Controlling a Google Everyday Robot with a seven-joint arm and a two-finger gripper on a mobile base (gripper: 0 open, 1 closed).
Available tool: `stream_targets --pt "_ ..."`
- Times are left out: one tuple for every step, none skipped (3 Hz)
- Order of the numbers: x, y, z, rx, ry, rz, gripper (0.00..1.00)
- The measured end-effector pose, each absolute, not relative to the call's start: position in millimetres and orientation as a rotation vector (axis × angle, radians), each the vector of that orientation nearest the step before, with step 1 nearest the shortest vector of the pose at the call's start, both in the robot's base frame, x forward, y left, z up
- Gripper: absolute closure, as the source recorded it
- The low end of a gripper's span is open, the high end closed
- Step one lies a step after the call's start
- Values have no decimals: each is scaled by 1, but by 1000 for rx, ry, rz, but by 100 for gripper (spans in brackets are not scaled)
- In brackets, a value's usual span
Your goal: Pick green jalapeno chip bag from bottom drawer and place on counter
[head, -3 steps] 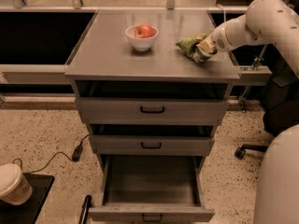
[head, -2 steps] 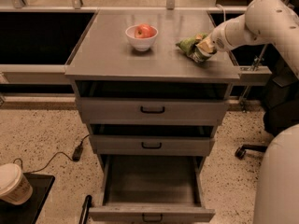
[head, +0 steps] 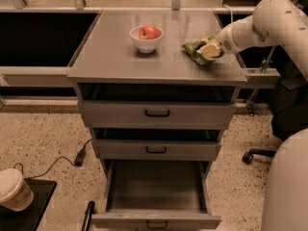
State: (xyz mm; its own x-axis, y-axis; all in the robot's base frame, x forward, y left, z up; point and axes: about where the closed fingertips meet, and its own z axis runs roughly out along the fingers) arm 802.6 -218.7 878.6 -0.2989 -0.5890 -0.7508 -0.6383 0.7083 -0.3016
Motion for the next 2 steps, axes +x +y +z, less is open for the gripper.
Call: stream_targets --pt "803 -219 878 -941 1989 67 0" --pt "803 -219 878 -941 1989 67 0"
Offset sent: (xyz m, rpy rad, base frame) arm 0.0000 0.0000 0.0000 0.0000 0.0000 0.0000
